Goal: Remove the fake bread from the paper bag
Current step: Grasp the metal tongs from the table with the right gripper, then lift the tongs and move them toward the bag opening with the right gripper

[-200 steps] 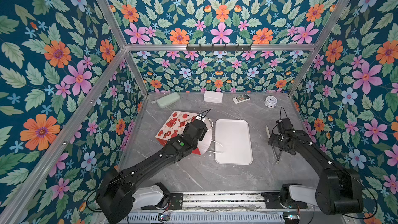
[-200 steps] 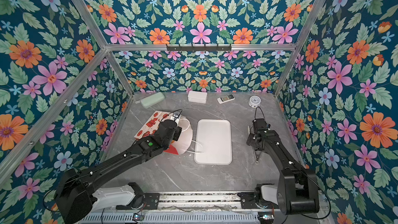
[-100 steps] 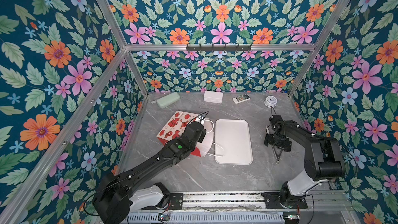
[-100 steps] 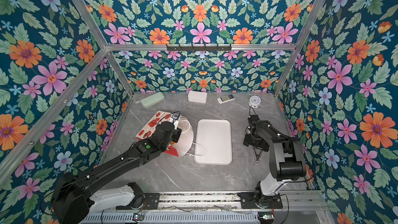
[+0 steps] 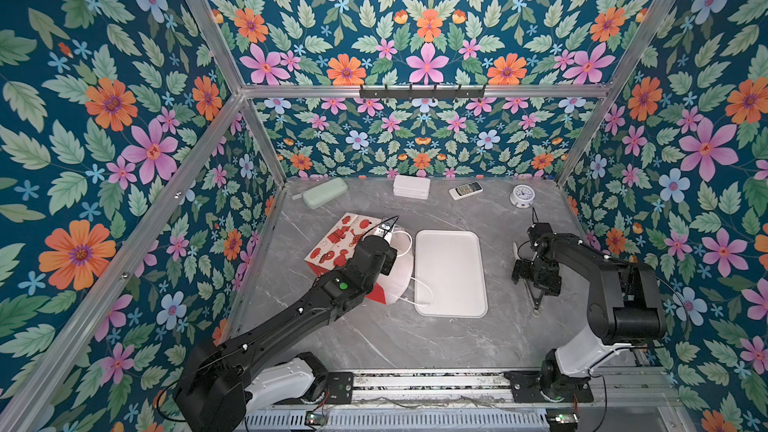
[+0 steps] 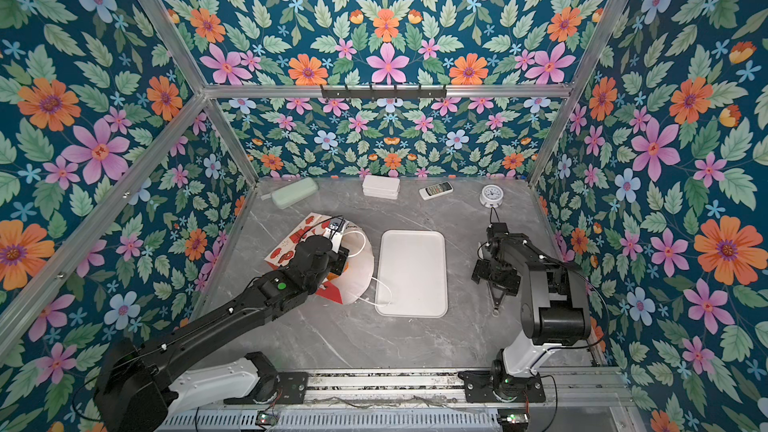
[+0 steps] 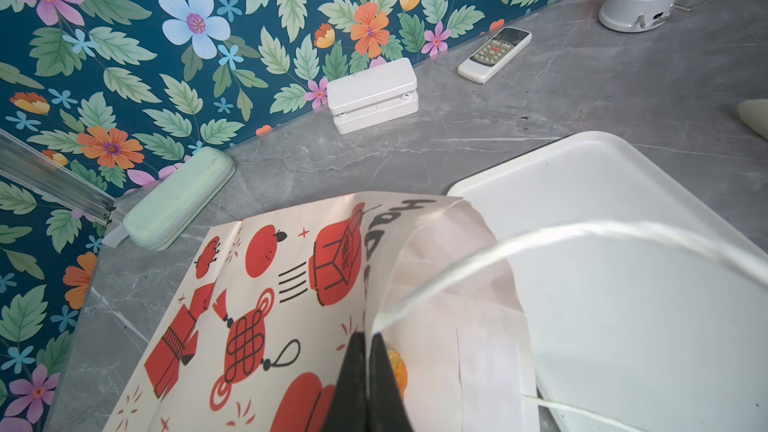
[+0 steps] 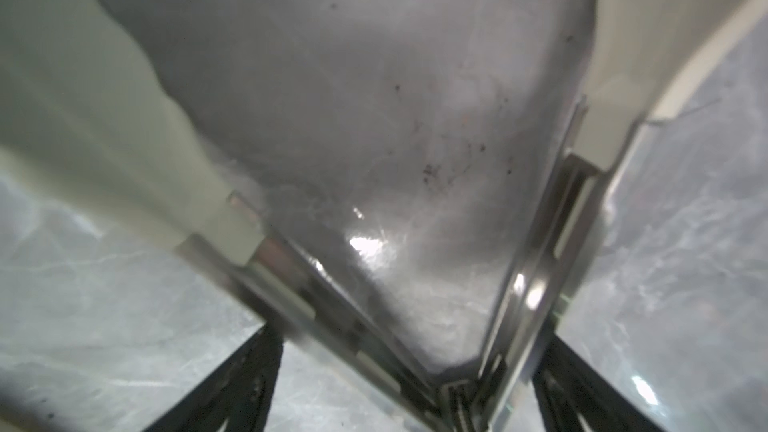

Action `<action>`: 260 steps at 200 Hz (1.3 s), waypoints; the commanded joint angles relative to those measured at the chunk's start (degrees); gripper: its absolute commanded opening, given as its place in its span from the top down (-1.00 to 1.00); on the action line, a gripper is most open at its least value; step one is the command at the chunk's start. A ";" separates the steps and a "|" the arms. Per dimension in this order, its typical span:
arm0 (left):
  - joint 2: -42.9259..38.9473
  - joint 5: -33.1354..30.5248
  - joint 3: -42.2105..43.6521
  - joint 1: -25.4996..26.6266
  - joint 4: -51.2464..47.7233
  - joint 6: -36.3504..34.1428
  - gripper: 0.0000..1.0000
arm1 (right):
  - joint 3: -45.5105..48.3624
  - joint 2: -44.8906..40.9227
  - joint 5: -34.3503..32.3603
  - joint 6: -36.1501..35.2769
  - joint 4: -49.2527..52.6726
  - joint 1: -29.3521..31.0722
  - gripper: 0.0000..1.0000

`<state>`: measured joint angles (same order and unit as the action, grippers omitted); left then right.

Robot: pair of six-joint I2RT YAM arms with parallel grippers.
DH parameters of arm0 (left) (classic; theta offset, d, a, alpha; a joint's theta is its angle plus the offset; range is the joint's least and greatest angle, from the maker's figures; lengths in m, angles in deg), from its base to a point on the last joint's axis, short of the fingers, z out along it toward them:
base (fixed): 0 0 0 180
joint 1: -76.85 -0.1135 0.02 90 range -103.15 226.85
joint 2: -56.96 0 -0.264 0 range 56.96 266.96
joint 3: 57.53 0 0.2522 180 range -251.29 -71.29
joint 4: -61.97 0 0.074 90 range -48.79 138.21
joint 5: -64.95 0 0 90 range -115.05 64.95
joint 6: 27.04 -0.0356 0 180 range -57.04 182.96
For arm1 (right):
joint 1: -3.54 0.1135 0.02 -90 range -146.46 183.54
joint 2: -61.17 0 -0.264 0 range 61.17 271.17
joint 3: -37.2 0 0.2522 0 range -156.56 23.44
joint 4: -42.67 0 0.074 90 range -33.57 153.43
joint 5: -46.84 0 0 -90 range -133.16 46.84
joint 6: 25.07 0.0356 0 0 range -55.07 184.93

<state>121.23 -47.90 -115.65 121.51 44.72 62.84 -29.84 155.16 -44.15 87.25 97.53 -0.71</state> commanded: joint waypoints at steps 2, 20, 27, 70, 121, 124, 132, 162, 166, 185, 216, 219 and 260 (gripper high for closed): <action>-0.67 -0.43 -0.03 -0.01 2.43 -0.04 1.00 | 0.51 -0.17 4.61 -0.07 -2.05 -1.46 -0.71; -0.82 -0.39 -0.03 -0.02 2.41 -0.08 1.00 | 0.04 0.36 4.65 -0.59 -2.07 -1.56 -0.62; -0.90 -0.38 -0.03 0.03 2.43 -0.06 1.00 | 0.12 0.47 4.28 -0.57 -2.37 -1.55 -0.53; -1.34 -0.46 0.23 0.02 2.78 -0.14 1.00 | 0.13 -0.44 2.98 -5.46 -4.78 -0.17 0.42; -0.20 0.21 -0.37 0.03 2.96 -0.43 1.00 | -2.16 5.17 -4.33 -13.90 -6.13 10.82 0.55; -0.20 0.26 -0.38 -0.01 2.96 -0.45 1.00 | -2.60 5.36 -5.17 -14.22 -6.09 11.46 0.55; -0.05 0.39 -0.40 -0.01 2.96 -0.47 1.00 | -2.88 5.49 -7.34 -14.62 -6.61 12.63 0.51; -0.09 0.92 -0.46 0.01 2.96 -0.41 1.00 | -2.99 5.06 -7.35 -14.81 -7.70 13.22 0.12; -0.10 0.94 -0.50 0.00 2.98 -0.39 1.00 | -3.08 5.06 -7.07 -14.53 -7.62 13.23 0.04; -0.21 0.89 -0.38 -0.02 2.78 -0.32 1.00 | -2.91 4.54 -5.55 -13.73 -7.32 13.16 -0.26; -0.54 0.86 -0.37 -0.02 2.45 -0.24 1.00 | -2.18 3.50 -5.40 -14.10 -9.04 13.20 -0.55; -0.57 0.84 -0.38 -0.02 2.43 -0.23 1.00 | -2.19 3.50 -5.34 -14.04 -9.17 13.14 -0.58; -0.64 0.81 -0.55 -0.02 2.17 -0.23 1.00 | -5.07 5.53 -4.90 -11.45 -6.91 12.07 -0.69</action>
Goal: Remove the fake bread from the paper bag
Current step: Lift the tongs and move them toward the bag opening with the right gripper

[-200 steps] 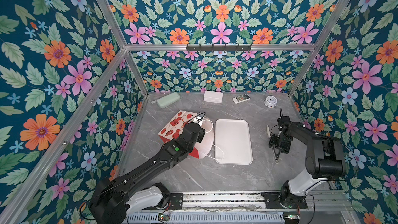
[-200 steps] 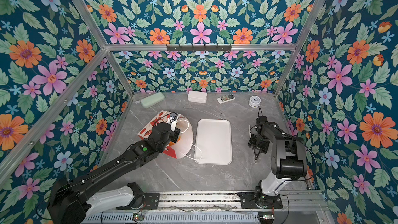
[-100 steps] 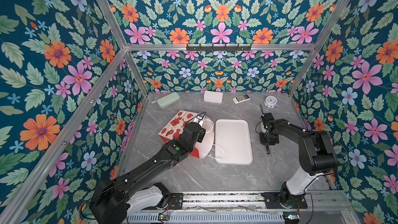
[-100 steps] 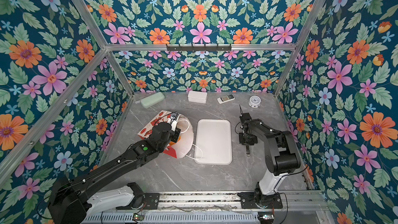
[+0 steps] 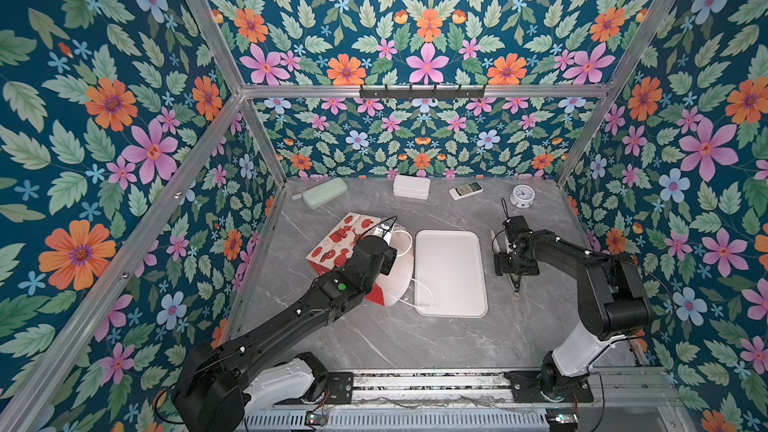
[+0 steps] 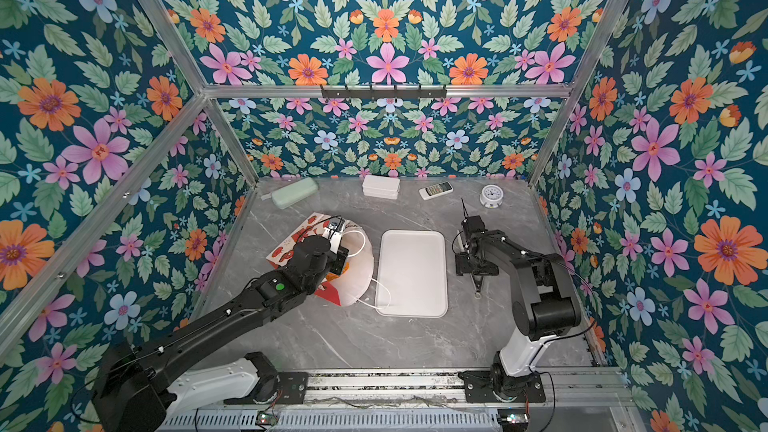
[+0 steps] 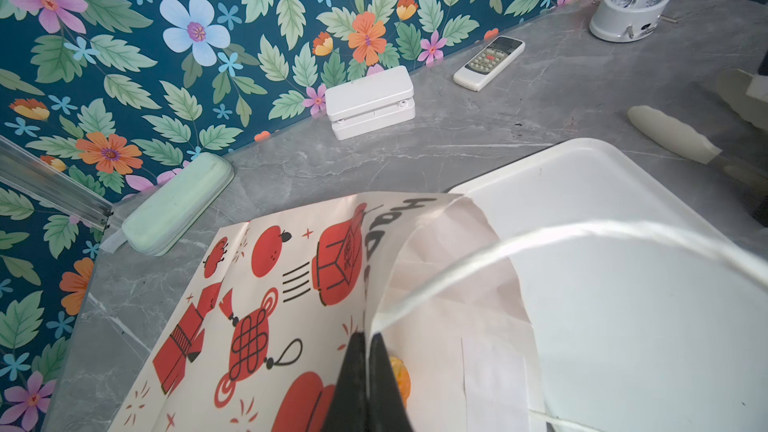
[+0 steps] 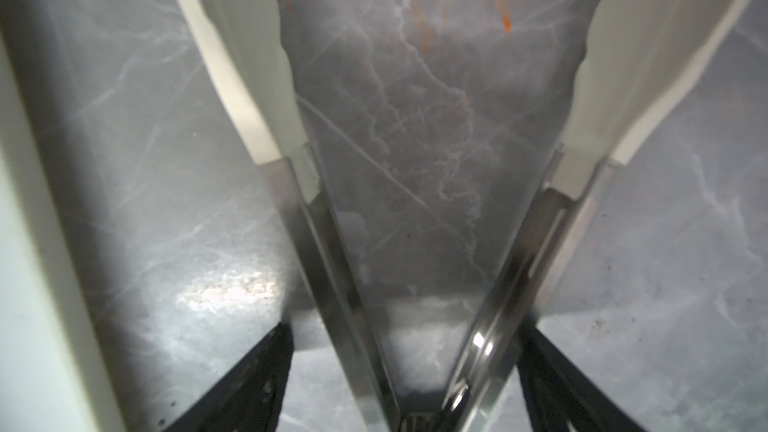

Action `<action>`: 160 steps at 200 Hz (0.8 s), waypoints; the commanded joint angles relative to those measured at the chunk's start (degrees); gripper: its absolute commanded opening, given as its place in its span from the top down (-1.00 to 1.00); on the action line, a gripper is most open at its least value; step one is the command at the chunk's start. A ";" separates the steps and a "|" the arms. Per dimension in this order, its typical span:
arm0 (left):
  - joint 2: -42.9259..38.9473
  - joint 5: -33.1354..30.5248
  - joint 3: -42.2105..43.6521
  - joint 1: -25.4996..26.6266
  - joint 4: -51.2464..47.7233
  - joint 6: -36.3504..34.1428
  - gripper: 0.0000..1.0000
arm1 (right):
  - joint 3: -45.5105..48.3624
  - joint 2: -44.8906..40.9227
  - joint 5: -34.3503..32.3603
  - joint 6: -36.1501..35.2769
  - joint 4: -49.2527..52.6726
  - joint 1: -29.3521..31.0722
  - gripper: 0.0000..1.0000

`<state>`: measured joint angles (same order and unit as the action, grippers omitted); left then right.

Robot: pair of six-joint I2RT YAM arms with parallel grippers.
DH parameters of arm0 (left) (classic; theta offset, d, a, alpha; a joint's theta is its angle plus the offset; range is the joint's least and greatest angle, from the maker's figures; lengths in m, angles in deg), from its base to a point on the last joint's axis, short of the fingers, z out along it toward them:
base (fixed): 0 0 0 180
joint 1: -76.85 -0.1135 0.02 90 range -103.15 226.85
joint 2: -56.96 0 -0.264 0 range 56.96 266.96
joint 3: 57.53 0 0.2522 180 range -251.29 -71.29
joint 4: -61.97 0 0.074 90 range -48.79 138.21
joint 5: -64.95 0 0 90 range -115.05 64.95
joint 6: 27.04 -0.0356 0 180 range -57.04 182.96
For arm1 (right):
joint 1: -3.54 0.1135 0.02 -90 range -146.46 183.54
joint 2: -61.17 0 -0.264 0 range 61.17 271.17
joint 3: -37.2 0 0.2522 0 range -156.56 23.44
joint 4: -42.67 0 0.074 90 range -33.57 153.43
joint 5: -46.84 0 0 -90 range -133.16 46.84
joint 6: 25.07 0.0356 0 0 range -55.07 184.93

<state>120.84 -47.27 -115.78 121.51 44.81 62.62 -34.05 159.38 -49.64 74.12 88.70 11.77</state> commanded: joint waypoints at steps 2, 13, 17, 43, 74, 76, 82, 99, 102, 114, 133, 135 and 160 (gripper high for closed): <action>-0.31 0.16 -0.42 0.03 2.08 0.01 1.00 | -0.93 1.35 0.69 1.84 1.93 -0.58 -0.69; -0.32 0.15 -0.33 0.00 2.08 -0.01 1.00 | -1.25 1.63 1.39 2.85 1.76 -1.24 -0.73; -0.33 0.10 -0.38 0.06 2.04 -0.01 1.00 | -1.32 1.71 1.73 3.17 1.68 -1.63 -0.83; -0.36 0.20 -0.52 -0.02 1.77 0.01 1.00 | -0.27 0.95 3.90 3.47 0.42 -3.01 -0.97; -0.34 0.03 -0.42 0.01 1.82 -0.01 1.00 | 0.39 1.18 3.75 2.68 0.29 -3.23 -0.90; -0.33 0.06 -0.42 -0.01 1.86 -0.01 1.00 | 0.39 1.25 3.71 2.68 0.26 -3.29 -0.87; -0.38 0.04 -0.42 -0.01 1.85 -0.01 1.00 | 0.41 1.35 3.04 2.82 0.32 -3.30 -0.74; -0.33 0.02 -0.55 -0.01 1.83 -0.01 1.00 | 0.73 1.62 2.36 2.93 -0.06 -3.23 -0.34; -0.38 0.00 -0.52 0.03 1.86 -0.01 1.00 | 0.86 1.63 2.09 3.01 -0.14 -3.25 -0.30; -0.42 -0.11 -0.47 0.03 1.65 -0.01 1.00 | 1.10 1.63 1.41 3.39 -0.19 -3.24 -0.14; -0.80 -0.36 -0.27 -0.01 1.58 0.14 1.00 | 1.70 1.64 1.32 4.39 -0.85 -3.25 0.14; -0.82 -0.35 -0.25 -0.02 1.56 0.16 1.00 | 1.73 1.57 1.23 4.42 -0.99 -3.29 0.17; -0.88 -0.20 -0.16 -0.01 1.55 0.33 1.00 | 2.50 0.96 -0.40 5.60 -1.30 -3.29 0.58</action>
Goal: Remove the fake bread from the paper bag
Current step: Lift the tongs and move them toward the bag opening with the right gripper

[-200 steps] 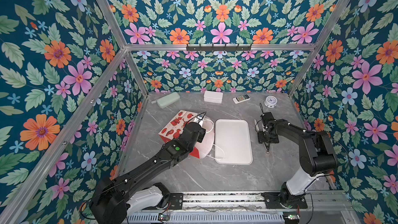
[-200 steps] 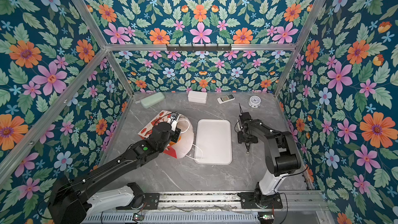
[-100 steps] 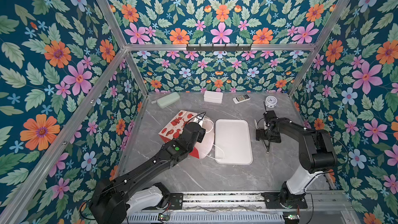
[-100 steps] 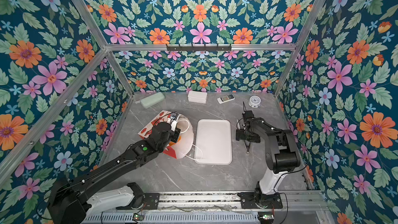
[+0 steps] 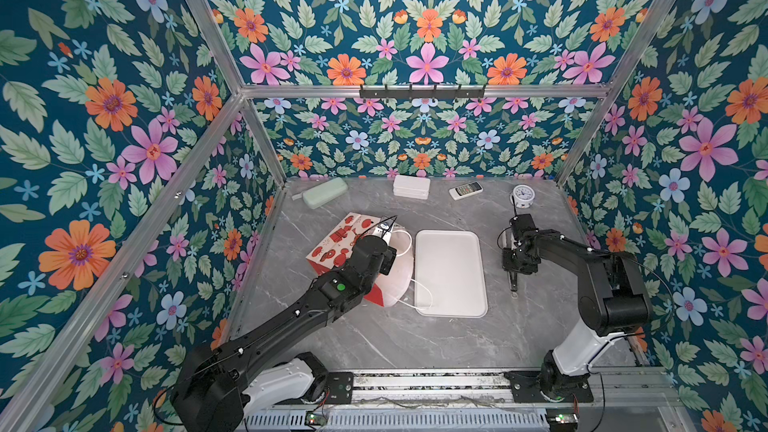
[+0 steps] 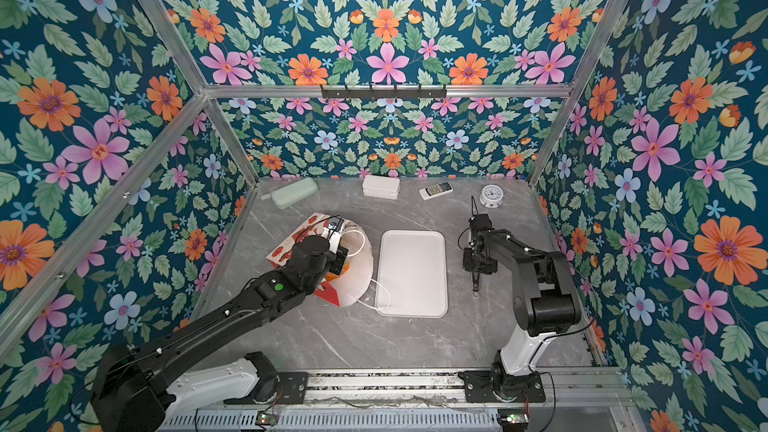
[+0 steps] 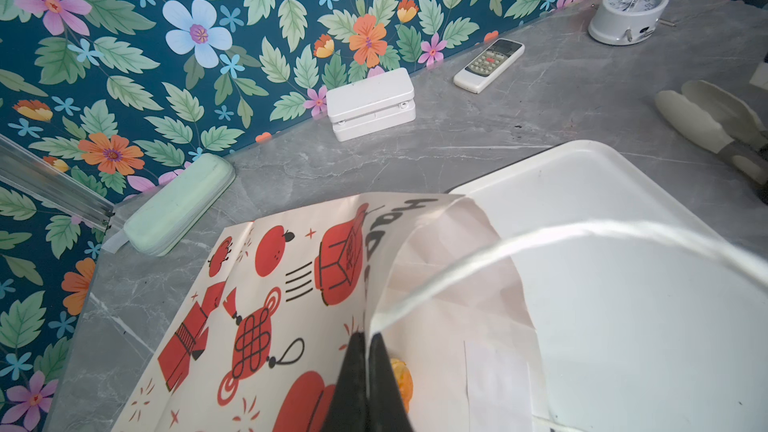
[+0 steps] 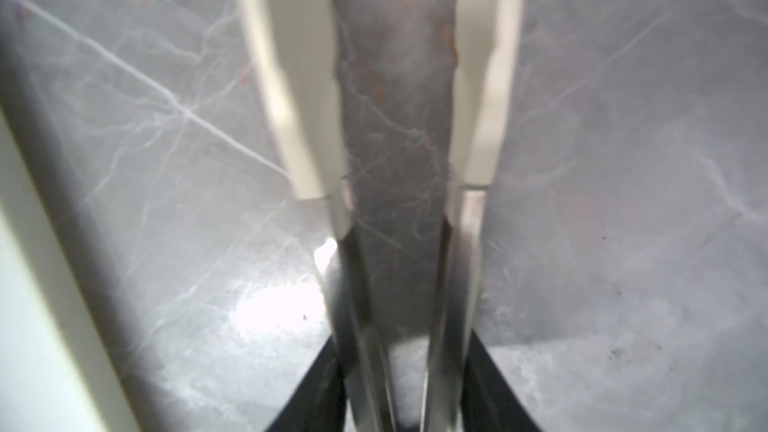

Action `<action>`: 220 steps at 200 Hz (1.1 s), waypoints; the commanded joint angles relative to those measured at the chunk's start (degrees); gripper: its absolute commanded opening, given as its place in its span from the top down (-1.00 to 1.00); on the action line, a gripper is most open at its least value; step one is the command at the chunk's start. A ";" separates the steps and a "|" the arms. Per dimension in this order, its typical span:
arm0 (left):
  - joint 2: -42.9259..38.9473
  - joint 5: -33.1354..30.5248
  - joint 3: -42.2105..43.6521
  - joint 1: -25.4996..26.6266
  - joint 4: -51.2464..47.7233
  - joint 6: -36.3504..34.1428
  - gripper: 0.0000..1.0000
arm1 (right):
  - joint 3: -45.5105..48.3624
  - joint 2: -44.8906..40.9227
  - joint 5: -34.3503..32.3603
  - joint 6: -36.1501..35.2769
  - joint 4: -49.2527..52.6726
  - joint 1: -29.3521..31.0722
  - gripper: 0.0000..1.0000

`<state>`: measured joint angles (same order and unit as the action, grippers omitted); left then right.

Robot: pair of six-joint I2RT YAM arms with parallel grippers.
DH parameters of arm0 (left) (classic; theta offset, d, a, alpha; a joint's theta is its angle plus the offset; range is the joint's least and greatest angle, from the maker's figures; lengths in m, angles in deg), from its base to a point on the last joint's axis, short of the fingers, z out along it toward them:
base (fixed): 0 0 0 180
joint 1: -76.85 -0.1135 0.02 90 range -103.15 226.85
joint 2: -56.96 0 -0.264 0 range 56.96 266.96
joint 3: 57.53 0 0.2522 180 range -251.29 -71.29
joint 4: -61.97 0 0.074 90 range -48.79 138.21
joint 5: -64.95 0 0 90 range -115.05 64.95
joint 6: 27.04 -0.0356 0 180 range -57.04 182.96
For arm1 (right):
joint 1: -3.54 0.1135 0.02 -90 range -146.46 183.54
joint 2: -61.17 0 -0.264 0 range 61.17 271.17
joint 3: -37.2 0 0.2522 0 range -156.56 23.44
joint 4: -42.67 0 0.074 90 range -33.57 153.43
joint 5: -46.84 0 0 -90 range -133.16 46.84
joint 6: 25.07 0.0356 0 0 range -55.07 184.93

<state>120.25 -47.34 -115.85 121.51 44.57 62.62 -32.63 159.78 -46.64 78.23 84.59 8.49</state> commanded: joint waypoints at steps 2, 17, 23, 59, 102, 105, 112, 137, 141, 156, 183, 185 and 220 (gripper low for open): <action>-0.32 -0.15 -0.09 -0.02 1.82 0.34 1.00 | 1.13 0.50 -3.62 1.58 2.78 0.00 0.61; -0.25 -0.11 -0.01 0.04 1.79 0.34 1.00 | 1.59 -0.32 -4.41 2.07 2.83 0.22 1.00; -0.24 -0.06 -0.01 0.03 1.79 0.34 1.00 | 1.82 -0.73 -4.00 2.03 2.92 0.19 1.00; -0.01 -0.37 -0.77 -0.02 0.81 0.34 1.00 | 3.55 -8.81 -0.65 2.14 4.69 4.02 1.00; 1.41 -1.48 -1.91 -0.02 -0.14 -0.52 1.00 | 0.63 -24.24 6.27 1.00 13.42 20.59 1.00; 1.60 -1.52 -2.06 -0.02 -0.21 -0.54 1.00 | 0.55 -25.03 7.04 0.68 13.83 22.02 1.00; 2.15 -1.68 -2.34 -0.02 -0.31 -0.69 1.00 | 0.22 -26.53 8.59 0.43 14.92 25.20 1.00; 3.52 -2.25 -2.47 -0.01 0.22 -0.87 1.00 | 0.15 -29.05 13.75 -0.42 18.60 36.17 1.00; 3.74 -2.48 -2.35 -0.04 0.44 -0.89 1.00 | 0.26 -29.39 14.05 -0.78 19.02 37.96 1.00; 4.18 -2.64 -1.74 0.00 1.27 -0.58 1.00 | 0.66 -30.16 14.64 -2.28 19.99 42.83 1.00; 3.52 -2.59 -0.22 0.05 3.18 -0.17 1.00 | 1.65 -28.22 17.99 -2.86 16.32 43.57 1.00; 3.45 -2.66 -0.15 0.00 3.19 -0.16 1.00 | 1.58 -27.92 18.38 -2.96 16.01 43.57 1.00; 2.23 -2.78 0.60 0.00 3.41 -0.41 1.00 | -0.89 -22.13 21.90 -5.12 11.01 45.19 1.00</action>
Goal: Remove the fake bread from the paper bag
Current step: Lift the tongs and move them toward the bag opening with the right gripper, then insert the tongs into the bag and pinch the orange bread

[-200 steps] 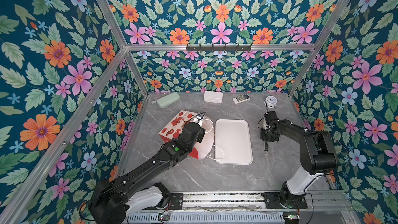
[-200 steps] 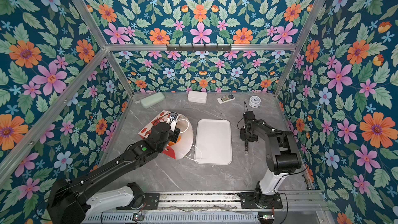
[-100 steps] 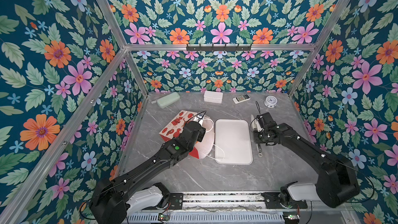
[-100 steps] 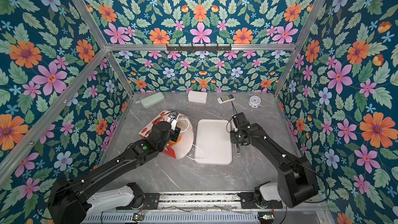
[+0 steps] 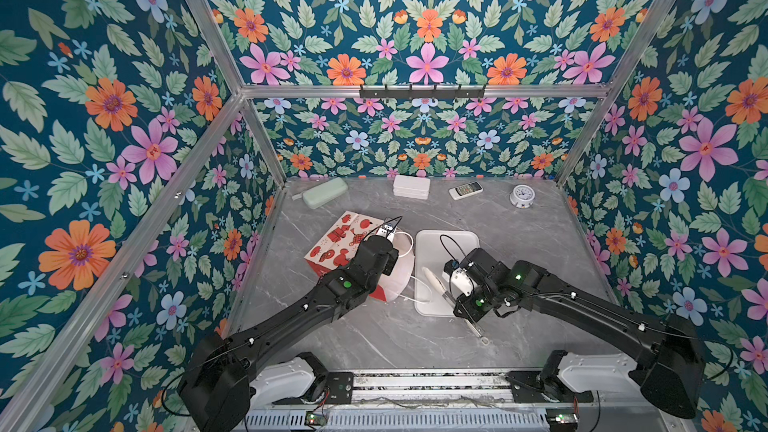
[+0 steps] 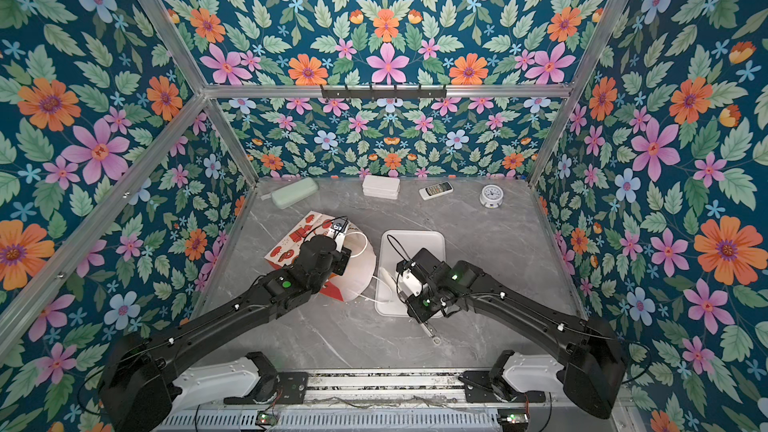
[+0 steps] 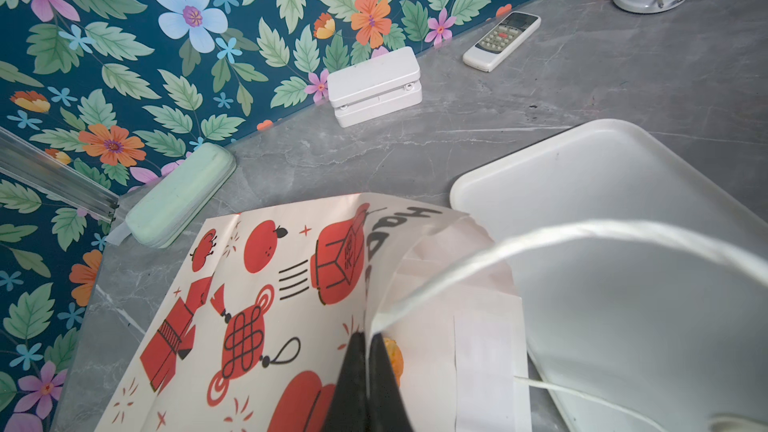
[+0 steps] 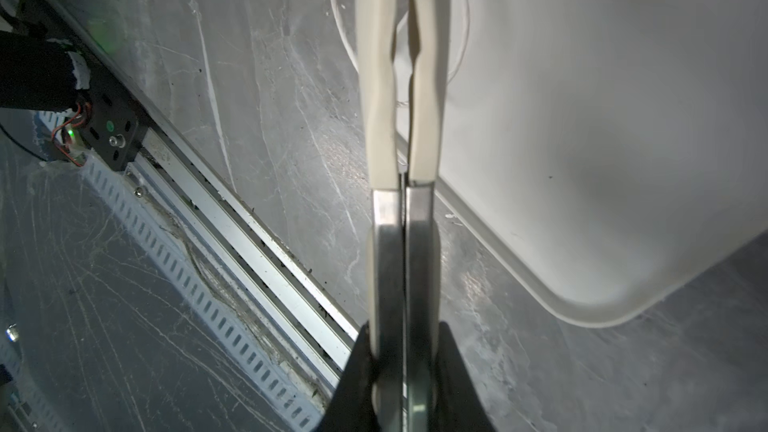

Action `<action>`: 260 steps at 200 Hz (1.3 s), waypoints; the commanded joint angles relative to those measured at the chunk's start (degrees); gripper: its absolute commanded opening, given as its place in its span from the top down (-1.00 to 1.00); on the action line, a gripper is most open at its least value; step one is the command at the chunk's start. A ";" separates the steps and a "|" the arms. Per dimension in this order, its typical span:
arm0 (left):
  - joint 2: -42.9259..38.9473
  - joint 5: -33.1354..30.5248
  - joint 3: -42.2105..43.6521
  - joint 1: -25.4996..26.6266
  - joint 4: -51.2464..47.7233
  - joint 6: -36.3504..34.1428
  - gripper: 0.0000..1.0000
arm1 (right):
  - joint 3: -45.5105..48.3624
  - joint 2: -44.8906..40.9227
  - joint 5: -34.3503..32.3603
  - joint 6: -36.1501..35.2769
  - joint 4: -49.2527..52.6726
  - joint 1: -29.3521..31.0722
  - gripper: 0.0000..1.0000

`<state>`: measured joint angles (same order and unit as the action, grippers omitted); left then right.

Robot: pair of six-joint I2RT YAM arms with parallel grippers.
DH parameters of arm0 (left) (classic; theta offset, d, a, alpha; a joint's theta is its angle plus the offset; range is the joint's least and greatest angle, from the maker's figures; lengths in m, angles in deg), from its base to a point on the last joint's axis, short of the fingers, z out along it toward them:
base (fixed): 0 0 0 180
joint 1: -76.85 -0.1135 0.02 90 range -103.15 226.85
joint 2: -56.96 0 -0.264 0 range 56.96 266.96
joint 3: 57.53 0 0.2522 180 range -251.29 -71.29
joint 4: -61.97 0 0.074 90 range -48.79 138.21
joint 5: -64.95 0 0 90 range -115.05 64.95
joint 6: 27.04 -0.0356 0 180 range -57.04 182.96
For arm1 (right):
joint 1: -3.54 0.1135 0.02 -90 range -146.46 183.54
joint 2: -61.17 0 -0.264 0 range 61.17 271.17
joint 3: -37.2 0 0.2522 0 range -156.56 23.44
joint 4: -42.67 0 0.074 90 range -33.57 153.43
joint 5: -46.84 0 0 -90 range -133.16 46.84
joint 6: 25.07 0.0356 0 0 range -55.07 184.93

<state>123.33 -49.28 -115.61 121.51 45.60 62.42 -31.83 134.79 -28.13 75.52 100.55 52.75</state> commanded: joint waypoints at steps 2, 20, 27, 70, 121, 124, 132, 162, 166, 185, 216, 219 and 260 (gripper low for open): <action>-0.88 -0.78 0.34 -0.01 2.47 -0.31 1.00 | -1.98 3.33 3.46 -2.61 -5.06 0.96 1.00; -1.64 -0.13 0.70 0.03 2.67 -1.02 1.00 | -5.38 8.16 3.40 -4.09 -5.28 1.11 1.00; -1.89 0.36 0.95 0.03 2.85 -1.36 1.00 | -6.69 9.87 3.18 -4.79 -5.72 1.06 1.00; -3.57 2.08 2.30 0.00 3.93 -2.27 1.00 | -15.89 20.37 1.54 -7.53 -7.01 1.06 0.77; -5.14 2.53 2.95 -0.01 4.02 -2.32 1.00 | -21.19 27.36 0.31 -7.95 -7.39 1.02 0.54; -5.23 2.54 2.99 -0.02 4.12 -2.36 1.00 | -21.11 27.36 0.09 -7.83 -7.46 1.05 0.53; -5.44 2.62 3.21 0.04 4.11 -2.36 1.00 | -20.97 27.32 -0.15 -7.61 -7.87 1.07 0.48; -5.90 3.04 3.93 0.04 3.88 -2.31 1.00 | -20.44 26.92 -0.90 -6.54 -8.86 1.06 0.26; -6.02 3.04 3.97 -0.01 3.78 -2.28 1.00 | -20.37 26.92 -0.94 -6.54 -9.04 1.11 0.25; -6.25 3.05 3.97 0.04 3.36 -2.10 1.00 | -20.07 27.01 -1.12 -6.60 -9.25 1.06 0.20; -7.19 3.27 4.05 0.08 2.76 -2.01 1.00 | -19.93 27.18 -1.40 -6.75 -9.70 1.06 0.19; -7.29 3.36 3.99 0.00 2.64 -2.01 1.00 | -19.89 27.05 -1.33 -6.76 -9.73 1.06 0.19; -7.92 3.71 3.97 0.06 1.43 -2.01 1.00 | -18.99 26.05 -2.28 -6.98 -11.20 1.04 0.00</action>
<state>115.75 -46.18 -111.37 121.51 46.80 60.09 -51.08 161.77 -29.22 68.81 91.45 53.78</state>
